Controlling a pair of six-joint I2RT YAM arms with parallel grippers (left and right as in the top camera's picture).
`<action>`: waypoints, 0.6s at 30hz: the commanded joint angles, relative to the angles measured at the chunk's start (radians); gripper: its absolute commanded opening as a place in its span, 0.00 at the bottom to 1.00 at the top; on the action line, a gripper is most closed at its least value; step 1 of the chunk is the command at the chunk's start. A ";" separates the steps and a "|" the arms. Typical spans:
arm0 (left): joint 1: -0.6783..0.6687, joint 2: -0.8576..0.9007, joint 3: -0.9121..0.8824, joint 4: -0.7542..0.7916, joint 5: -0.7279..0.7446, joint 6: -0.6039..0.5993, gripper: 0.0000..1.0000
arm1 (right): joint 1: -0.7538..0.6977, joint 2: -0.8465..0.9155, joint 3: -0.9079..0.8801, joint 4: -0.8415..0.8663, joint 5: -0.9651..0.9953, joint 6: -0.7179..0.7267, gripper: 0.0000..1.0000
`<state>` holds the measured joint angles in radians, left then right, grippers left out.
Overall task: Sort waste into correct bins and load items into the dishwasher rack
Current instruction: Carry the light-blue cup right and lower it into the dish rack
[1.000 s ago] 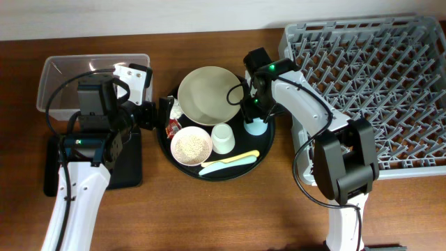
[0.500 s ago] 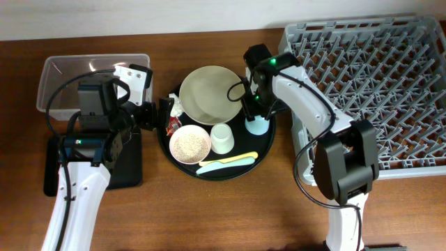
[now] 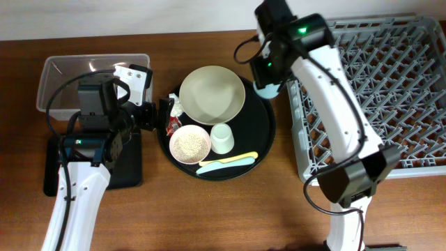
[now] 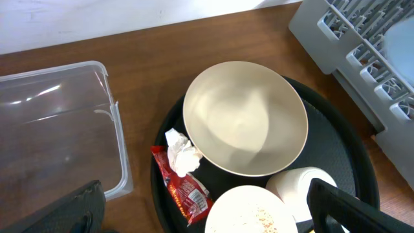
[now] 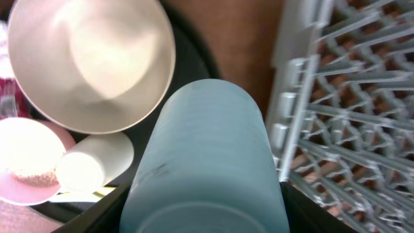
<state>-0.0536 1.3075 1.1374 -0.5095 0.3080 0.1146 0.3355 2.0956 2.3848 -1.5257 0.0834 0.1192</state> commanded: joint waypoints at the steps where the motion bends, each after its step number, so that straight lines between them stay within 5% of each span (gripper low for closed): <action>1: -0.003 0.005 0.019 -0.001 0.018 -0.002 1.00 | -0.095 -0.031 0.077 -0.042 0.064 -0.006 0.64; 18: -0.003 0.005 0.019 -0.005 0.018 -0.002 1.00 | -0.772 -0.029 0.075 -0.046 -0.020 -0.006 0.64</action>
<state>-0.0536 1.3075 1.1374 -0.5137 0.3080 0.1146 -0.3904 2.0861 2.4413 -1.5707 0.1070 0.1196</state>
